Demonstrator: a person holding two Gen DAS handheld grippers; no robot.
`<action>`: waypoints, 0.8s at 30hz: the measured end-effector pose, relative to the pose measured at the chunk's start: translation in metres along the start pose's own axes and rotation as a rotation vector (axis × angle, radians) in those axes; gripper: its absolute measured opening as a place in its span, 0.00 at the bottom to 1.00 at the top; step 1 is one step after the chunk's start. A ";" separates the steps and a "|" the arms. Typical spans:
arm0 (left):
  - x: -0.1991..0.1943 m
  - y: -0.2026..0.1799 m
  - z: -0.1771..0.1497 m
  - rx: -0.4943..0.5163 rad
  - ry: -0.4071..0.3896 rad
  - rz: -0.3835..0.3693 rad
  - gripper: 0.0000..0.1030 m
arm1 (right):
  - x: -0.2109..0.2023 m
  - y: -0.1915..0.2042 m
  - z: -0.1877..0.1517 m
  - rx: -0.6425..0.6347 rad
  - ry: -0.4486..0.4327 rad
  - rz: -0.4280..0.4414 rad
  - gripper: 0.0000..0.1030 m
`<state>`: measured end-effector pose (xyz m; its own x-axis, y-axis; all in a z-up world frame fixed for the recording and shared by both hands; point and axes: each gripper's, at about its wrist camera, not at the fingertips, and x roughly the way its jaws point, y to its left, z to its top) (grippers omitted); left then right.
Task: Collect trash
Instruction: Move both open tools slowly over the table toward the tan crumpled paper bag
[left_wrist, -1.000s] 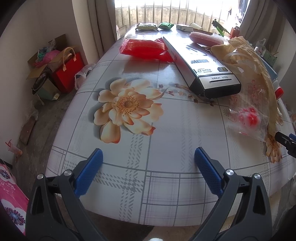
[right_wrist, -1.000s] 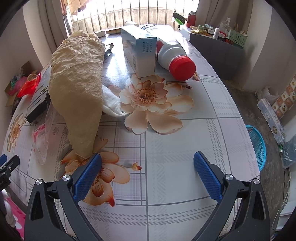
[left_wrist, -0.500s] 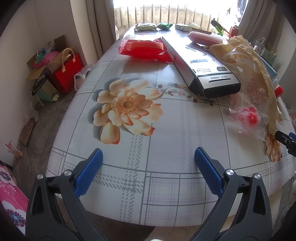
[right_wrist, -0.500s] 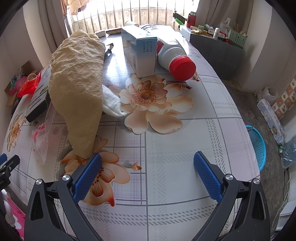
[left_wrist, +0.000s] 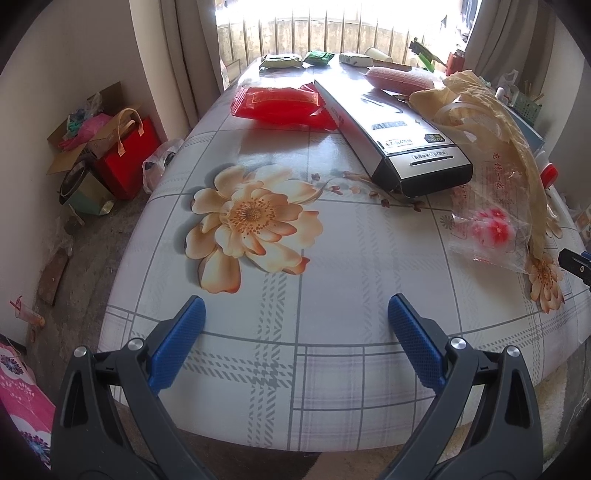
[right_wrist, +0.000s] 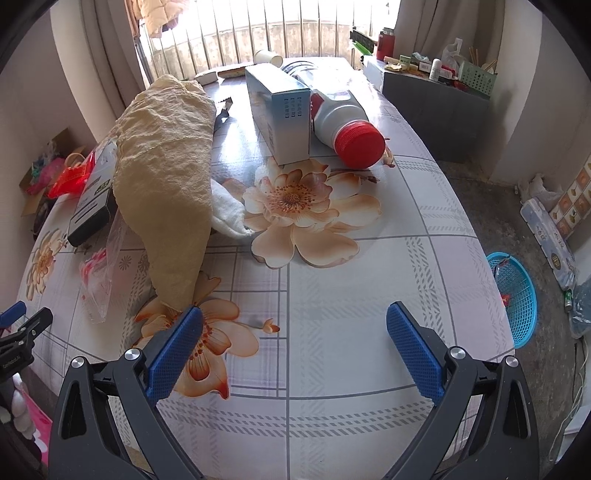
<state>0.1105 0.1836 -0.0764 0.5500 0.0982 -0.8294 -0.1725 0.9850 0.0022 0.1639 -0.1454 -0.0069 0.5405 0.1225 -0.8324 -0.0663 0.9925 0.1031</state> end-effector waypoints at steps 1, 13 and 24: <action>-0.001 0.002 0.001 -0.012 -0.004 -0.009 0.93 | -0.005 -0.003 0.001 0.008 -0.015 0.010 0.94; -0.041 0.004 0.023 -0.054 -0.170 -0.050 0.93 | -0.049 -0.019 0.023 0.044 -0.167 0.130 0.94; -0.062 -0.015 0.041 -0.033 -0.250 -0.097 0.93 | -0.056 -0.024 0.035 0.057 -0.200 0.226 0.94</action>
<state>0.1128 0.1688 -0.0019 0.7493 0.0399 -0.6610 -0.1339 0.9867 -0.0923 0.1651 -0.1764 0.0562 0.6723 0.3325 -0.6614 -0.1600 0.9376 0.3087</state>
